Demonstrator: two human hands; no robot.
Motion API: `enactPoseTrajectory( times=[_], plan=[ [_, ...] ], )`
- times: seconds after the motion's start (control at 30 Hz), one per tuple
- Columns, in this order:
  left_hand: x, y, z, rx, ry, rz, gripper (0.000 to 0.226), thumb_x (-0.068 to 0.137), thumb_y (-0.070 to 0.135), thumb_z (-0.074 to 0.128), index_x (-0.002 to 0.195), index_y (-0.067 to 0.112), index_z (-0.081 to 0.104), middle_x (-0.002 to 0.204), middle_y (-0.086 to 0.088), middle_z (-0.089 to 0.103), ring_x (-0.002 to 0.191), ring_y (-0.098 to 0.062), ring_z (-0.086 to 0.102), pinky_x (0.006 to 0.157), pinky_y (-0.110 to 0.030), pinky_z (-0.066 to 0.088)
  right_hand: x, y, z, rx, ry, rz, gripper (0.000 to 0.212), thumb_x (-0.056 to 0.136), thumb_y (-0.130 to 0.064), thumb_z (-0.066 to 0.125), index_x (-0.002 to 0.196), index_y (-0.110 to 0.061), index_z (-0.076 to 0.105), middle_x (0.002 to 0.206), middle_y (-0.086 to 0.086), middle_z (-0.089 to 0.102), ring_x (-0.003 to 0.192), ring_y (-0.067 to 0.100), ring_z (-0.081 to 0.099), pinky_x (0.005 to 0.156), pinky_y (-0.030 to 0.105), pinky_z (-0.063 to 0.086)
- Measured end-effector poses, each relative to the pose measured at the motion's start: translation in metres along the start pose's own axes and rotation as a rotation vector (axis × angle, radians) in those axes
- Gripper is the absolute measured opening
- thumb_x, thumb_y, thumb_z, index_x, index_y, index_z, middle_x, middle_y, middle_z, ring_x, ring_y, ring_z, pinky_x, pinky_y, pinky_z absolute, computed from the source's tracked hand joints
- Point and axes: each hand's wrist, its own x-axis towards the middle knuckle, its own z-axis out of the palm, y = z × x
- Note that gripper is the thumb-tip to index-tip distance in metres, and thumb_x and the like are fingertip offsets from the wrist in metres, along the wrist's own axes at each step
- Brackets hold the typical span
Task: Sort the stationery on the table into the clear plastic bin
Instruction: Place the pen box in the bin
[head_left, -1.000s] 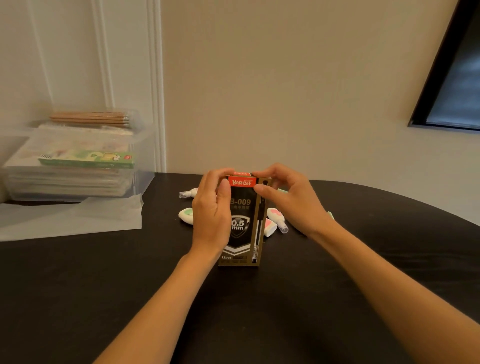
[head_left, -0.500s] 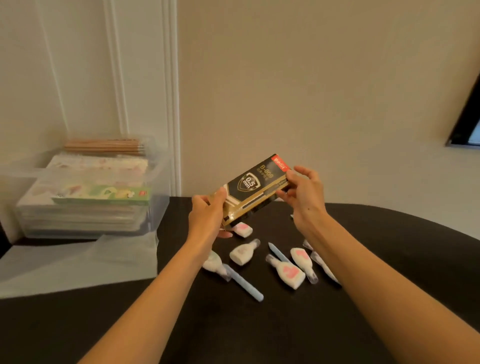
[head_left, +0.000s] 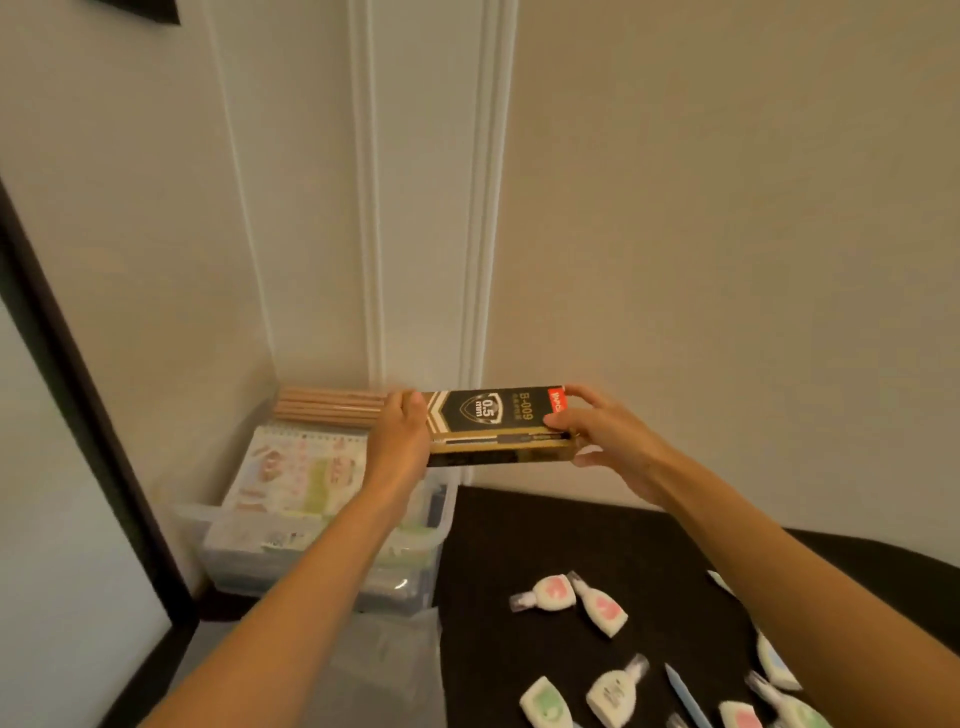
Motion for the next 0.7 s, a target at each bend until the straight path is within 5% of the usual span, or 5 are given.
enactPoseTrajectory(
  times=[0.17, 0.3, 0.4, 0.53, 0.7],
  plan=[
    [0.033, 0.003, -0.059, 0.142, -0.001, -0.077, 0.023, 0.102, 0.024, 0.025, 0.104, 0.019, 0.047, 0.093, -0.009, 0.057, 0.076, -0.020, 0.055, 0.057, -0.028, 0.044, 0.040, -0.033, 0.042, -0.131, -0.222, 0.099, 0.046, 0.084, -0.012, 0.066, 0.121, -0.026, 0.044, 0.101, 0.003, 0.062, 0.088, 0.013, 0.059, 0.069, 0.021, 0.047],
    [0.058, -0.020, -0.086, 0.232, -0.045, -0.154, 0.023, 0.102, 0.026, 0.023, 0.108, 0.021, 0.044, 0.102, -0.009, 0.060, 0.091, -0.024, 0.060, 0.085, -0.043, 0.051, 0.068, -0.031, 0.082, -0.255, -0.283, 0.043, 0.050, 0.080, -0.006, 0.069, 0.121, -0.019, 0.044, 0.096, -0.002, 0.056, 0.090, 0.012, 0.056, 0.061, 0.013, 0.043],
    [0.065, -0.040, -0.094, 0.251, -0.086, -0.214, 0.023, 0.102, 0.025, 0.021, 0.114, 0.024, 0.041, 0.109, -0.007, 0.059, 0.099, -0.024, 0.059, 0.091, -0.043, 0.048, 0.082, -0.016, 0.106, -0.386, -0.297, -0.012, 0.047, 0.080, -0.010, 0.070, 0.118, -0.020, 0.043, 0.106, 0.002, 0.057, 0.100, 0.017, 0.056, 0.073, 0.020, 0.049],
    [0.070, -0.062, -0.095, 0.271, -0.126, -0.266, 0.024, 0.102, 0.019, 0.023, 0.116, 0.020, 0.042, 0.110, -0.009, 0.057, 0.095, -0.025, 0.059, 0.079, -0.039, 0.050, 0.096, 0.012, 0.126, -0.586, -0.242, -0.060, 0.044, 0.078, -0.020, 0.072, 0.110, -0.022, 0.043, 0.117, 0.007, 0.059, 0.109, 0.024, 0.054, 0.092, 0.040, 0.048],
    [0.077, -0.073, -0.085, 0.338, -0.126, -0.274, 0.018, 0.100, 0.011, 0.032, 0.097, 0.014, 0.049, 0.115, -0.014, 0.045, 0.087, -0.019, 0.055, 0.057, -0.021, 0.044, 0.097, 0.028, 0.128, -0.929, -0.229, -0.177, 0.046, 0.084, -0.034, 0.064, 0.123, -0.021, 0.044, 0.121, 0.004, 0.055, 0.115, 0.023, 0.039, 0.097, 0.037, 0.030]
  ],
)
